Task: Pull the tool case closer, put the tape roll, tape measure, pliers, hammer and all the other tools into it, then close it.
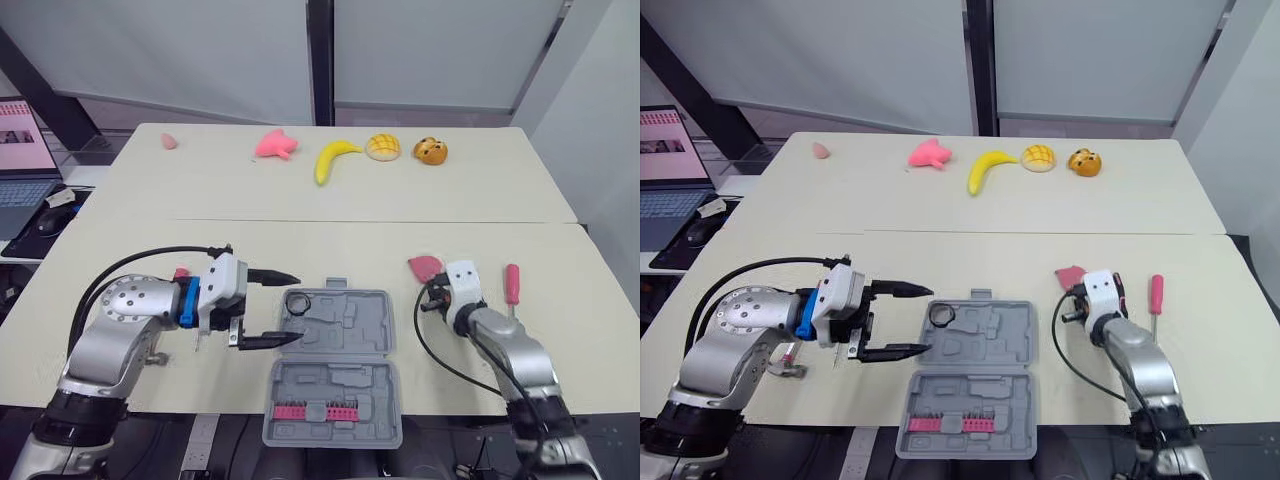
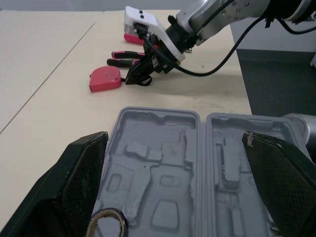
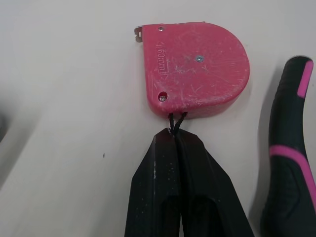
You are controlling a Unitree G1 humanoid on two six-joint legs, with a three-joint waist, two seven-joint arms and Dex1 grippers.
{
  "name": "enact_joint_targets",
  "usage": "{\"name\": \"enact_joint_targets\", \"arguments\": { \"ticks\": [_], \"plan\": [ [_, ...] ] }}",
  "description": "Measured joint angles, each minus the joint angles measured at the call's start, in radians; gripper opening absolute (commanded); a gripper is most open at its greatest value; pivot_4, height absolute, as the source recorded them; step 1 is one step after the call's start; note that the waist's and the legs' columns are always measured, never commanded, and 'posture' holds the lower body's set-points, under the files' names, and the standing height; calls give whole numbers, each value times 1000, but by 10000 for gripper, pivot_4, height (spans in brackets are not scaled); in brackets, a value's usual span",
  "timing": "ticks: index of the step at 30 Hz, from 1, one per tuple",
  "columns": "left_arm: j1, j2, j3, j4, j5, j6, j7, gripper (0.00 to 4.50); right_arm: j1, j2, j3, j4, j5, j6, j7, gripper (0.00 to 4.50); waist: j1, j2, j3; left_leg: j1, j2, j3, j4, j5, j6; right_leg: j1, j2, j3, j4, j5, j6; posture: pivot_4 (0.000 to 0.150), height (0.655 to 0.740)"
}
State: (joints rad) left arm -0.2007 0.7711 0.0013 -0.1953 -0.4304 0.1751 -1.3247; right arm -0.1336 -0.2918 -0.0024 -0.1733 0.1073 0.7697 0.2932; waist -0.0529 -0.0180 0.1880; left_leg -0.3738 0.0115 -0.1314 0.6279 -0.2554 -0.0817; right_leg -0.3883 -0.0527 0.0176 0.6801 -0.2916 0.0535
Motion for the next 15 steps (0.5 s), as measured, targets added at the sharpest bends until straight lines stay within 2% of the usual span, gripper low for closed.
{"name": "enact_joint_targets", "arguments": {
  "ticks": [7,15],
  "plan": [
    [47,20,-18,-7,14,-70,-53,45000,204,-23,28,-264,35,121,11,458,4,0,0,0,0,0,0,0,0,0,0,0,0,0,0,1500,7369],
    [63,20,-47,-45,14,-81,-71,45000,327,-76,75,-397,43,164,30,458,7,0,0,0,0,0,0,0,0,1,0,0,0,-3,5,1500,7369]
  ]
}}
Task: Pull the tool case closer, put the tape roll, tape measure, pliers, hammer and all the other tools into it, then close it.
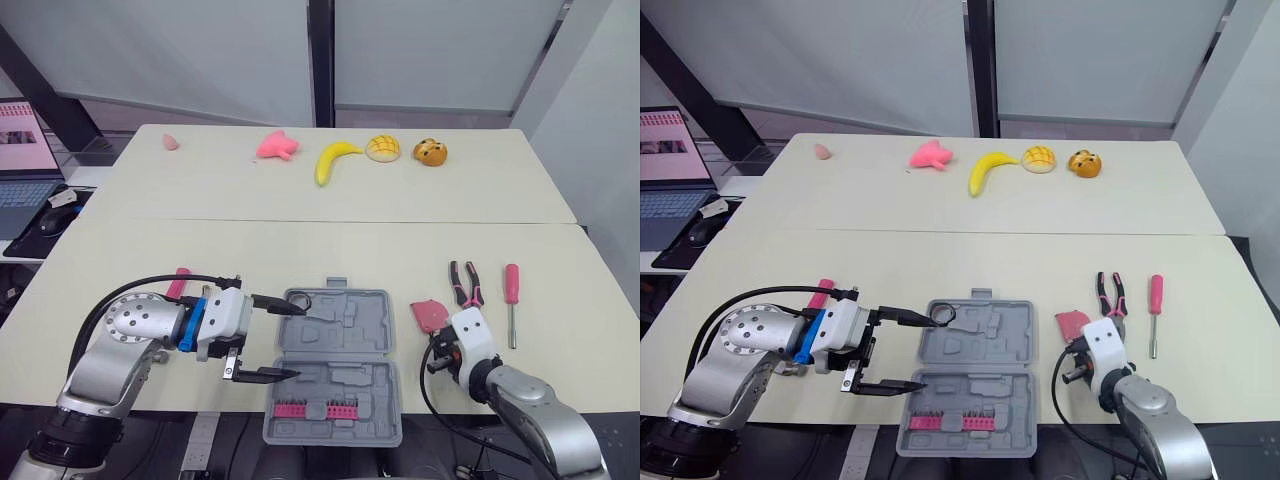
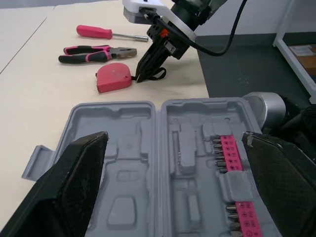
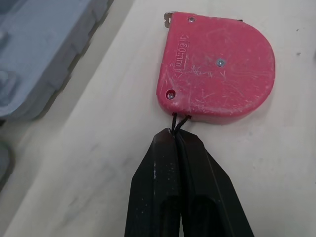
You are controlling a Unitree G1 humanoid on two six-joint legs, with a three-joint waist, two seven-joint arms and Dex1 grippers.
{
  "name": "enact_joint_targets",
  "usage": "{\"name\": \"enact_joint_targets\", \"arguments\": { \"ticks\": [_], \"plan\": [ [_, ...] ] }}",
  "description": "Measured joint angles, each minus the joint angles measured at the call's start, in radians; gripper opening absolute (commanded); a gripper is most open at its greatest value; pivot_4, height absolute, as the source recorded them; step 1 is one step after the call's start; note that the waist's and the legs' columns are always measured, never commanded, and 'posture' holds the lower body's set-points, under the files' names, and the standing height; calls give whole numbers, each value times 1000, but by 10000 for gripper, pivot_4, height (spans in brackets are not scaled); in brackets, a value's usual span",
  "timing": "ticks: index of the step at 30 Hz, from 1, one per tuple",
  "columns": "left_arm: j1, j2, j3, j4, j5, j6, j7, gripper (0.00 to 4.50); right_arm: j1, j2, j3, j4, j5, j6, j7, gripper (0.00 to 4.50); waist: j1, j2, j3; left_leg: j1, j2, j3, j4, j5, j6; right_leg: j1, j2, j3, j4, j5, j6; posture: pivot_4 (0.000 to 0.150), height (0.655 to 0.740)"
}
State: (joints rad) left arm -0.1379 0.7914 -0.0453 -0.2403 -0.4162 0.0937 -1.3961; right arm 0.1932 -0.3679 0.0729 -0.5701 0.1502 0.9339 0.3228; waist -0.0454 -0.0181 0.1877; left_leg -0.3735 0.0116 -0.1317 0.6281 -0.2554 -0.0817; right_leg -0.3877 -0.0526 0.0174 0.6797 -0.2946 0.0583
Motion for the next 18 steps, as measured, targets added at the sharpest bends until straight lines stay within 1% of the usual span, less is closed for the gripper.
{"name": "enact_joint_targets", "arguments": {
  "ticks": [7,18],
  "plan": [
    [1,-5,-40,-3,8,-23,-2,45000,60,-42,17,-74,48,60,34,458,2,0,0,0,0,-1,0,0,0,0,0,0,0,0,0,1500,7369],
    [18,-15,-73,-3,32,-80,9,45000,146,-55,18,-182,141,179,47,458,8,-1,0,0,0,-1,0,0,0,0,0,-1,0,0,0,1500,7369]
  ]
}}
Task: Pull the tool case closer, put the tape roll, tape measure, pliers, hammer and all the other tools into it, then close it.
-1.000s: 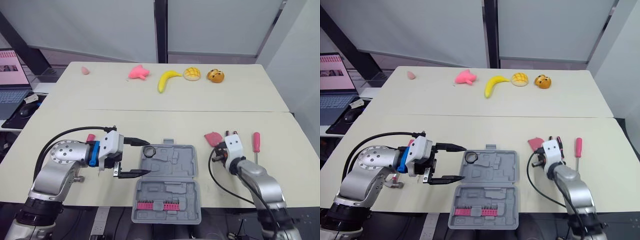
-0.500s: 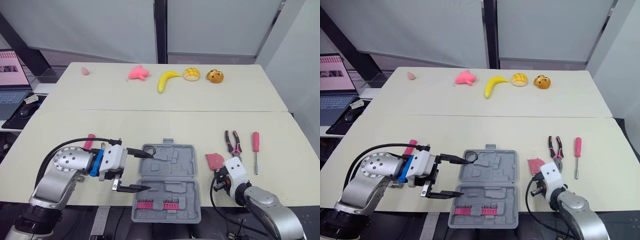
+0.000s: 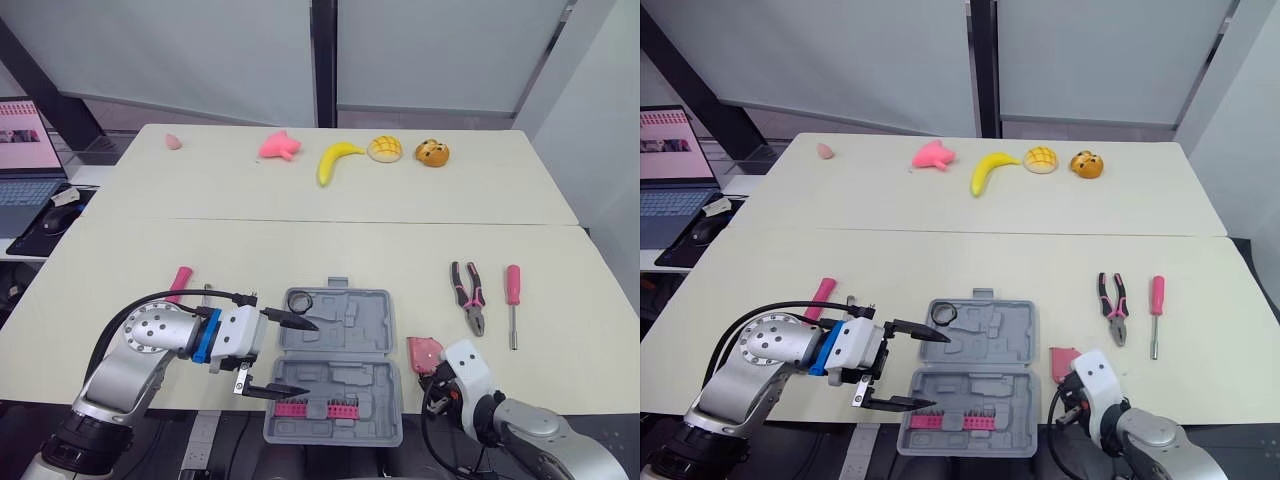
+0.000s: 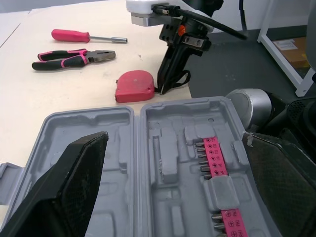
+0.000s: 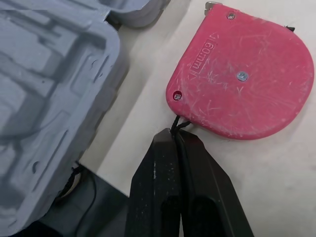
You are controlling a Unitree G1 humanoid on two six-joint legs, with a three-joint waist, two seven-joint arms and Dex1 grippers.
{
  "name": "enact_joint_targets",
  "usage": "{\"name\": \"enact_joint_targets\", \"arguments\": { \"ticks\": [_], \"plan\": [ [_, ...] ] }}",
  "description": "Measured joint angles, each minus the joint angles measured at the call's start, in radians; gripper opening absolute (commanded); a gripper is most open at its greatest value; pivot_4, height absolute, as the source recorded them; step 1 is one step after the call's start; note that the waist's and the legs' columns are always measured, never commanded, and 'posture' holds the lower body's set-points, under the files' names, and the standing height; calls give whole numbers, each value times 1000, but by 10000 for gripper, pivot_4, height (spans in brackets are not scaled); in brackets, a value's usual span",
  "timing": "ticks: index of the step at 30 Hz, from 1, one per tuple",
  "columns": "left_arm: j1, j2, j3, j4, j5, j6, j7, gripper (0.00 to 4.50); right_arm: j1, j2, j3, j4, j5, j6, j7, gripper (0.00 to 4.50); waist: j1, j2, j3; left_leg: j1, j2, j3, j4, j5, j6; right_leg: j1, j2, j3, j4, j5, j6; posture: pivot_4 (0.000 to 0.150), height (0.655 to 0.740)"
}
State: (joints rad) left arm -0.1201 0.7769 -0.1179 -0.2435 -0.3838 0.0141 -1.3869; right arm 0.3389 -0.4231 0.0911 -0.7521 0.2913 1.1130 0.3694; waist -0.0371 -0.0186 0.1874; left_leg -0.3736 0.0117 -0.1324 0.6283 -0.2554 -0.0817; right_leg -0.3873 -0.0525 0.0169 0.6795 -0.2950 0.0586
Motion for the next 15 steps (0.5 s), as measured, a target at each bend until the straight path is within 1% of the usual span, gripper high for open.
{"name": "enact_joint_targets", "arguments": {
  "ticks": [8,12,15],
  "plan": [
    [4,0,-2,1,0,-4,-1,45000,11,10,-12,-18,34,40,-16,458,3,0,0,0,0,0,0,0,0,0,0,0,0,0,0,1500,7369],
    [5,0,-2,1,0,-5,-1,45000,16,22,-47,-33,69,81,-16,8005,4,0,0,0,0,0,0,0,0,0,0,0,0,0,0,1500,7369],
    [9,0,-2,1,0,-4,0,45000,41,-49,-91,-78,123,142,28,14522,6,0,0,-1,0,0,0,0,0,0,0,0,-1,0,0,1500,7369]
  ]
}}
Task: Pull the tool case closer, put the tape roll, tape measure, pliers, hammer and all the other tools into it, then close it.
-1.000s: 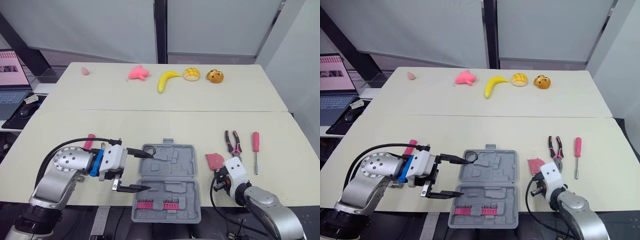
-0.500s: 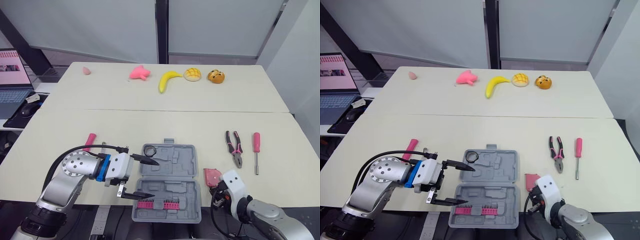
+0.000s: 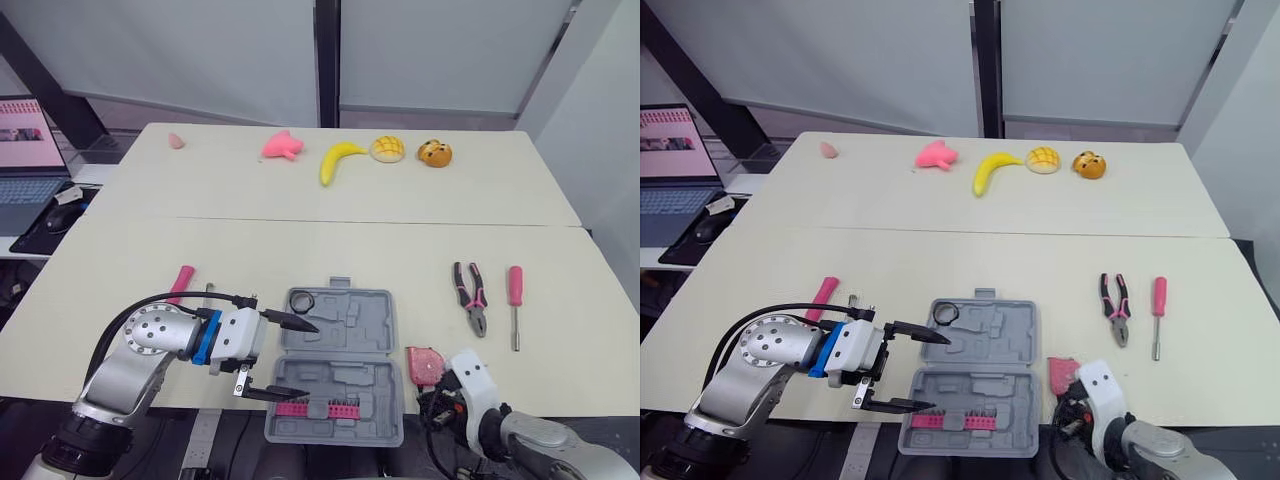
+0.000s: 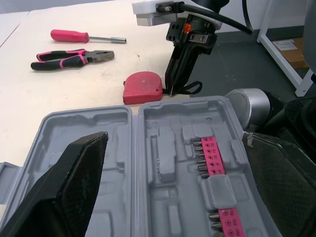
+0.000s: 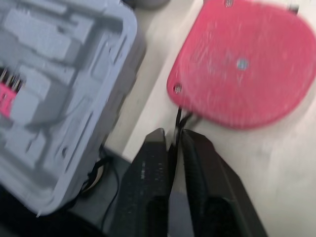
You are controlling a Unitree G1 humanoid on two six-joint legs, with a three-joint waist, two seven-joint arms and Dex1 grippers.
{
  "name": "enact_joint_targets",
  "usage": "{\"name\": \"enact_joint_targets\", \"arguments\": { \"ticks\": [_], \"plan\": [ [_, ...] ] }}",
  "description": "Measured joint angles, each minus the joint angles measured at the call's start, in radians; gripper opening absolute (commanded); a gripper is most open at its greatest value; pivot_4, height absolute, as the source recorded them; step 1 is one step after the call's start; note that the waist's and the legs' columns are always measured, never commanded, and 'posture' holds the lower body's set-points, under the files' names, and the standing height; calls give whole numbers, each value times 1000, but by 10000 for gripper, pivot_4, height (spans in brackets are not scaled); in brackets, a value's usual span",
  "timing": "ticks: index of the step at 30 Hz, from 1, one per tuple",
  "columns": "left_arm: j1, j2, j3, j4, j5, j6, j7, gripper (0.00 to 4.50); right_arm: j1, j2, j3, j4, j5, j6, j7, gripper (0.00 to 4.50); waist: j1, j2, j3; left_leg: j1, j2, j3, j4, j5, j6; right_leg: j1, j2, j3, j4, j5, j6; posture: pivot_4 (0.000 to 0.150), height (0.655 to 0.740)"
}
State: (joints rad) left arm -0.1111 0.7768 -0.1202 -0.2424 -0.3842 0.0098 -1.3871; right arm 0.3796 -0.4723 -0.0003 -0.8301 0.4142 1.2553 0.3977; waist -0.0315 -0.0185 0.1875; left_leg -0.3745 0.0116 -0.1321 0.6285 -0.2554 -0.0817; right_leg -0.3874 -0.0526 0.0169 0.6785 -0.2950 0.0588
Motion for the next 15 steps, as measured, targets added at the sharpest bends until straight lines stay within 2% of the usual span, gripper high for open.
{"name": "enact_joint_targets", "arguments": {
  "ticks": [3,4,8,10,12,13,15],
  "plan": [
    [0,-1,0,0,-1,0,0,45000,0,-126,-31,-42,44,15,77,20494,-1,0,0,0,0,0,1,0,0,0,0,0,0,0,0,1500,7369],
    [-2,-2,0,0,-2,0,0,45000,-5,-202,-43,-54,59,-16,131,22448,-1,1,0,0,0,1,1,0,0,0,0,0,0,0,0,1500,7369],
    [-12,-3,0,4,-8,3,-2,45000,-17,-434,-82,-27,28,-283,339,30714,0,0,0,1,0,0,1,0,0,2,0,-1,0,0,1,1500,7369],
    [-21,-7,0,4,-11,4,-2,45000,-33,-479,-79,54,-12,-488,447,35574,1,-1,1,1,0,0,1,0,0,2,0,-1,-1,0,1,1500,7369],
    [-33,-15,1,5,-15,3,-4,45000,-101,-495,-64,177,-56,-677,536,42777,-1,-2,1,1,0,2,1,0,0,2,0,0,-2,1,2,1500,7369],
    [-43,-19,-2,6,-17,3,-6,45000,-138,-497,-58,236,-80,-750,568,44828,-2,-2,1,1,0,2,1,0,0,2,0,0,-3,2,3,1500,7369],
    [-51,-19,-3,6,-23,4,-15,45000,-211,-503,-22,356,-118,-899,645,44828,-2,-2,1,1,0,2,1,0,0,3,0,0,-3,2,3,1500,7369]
  ]
}}
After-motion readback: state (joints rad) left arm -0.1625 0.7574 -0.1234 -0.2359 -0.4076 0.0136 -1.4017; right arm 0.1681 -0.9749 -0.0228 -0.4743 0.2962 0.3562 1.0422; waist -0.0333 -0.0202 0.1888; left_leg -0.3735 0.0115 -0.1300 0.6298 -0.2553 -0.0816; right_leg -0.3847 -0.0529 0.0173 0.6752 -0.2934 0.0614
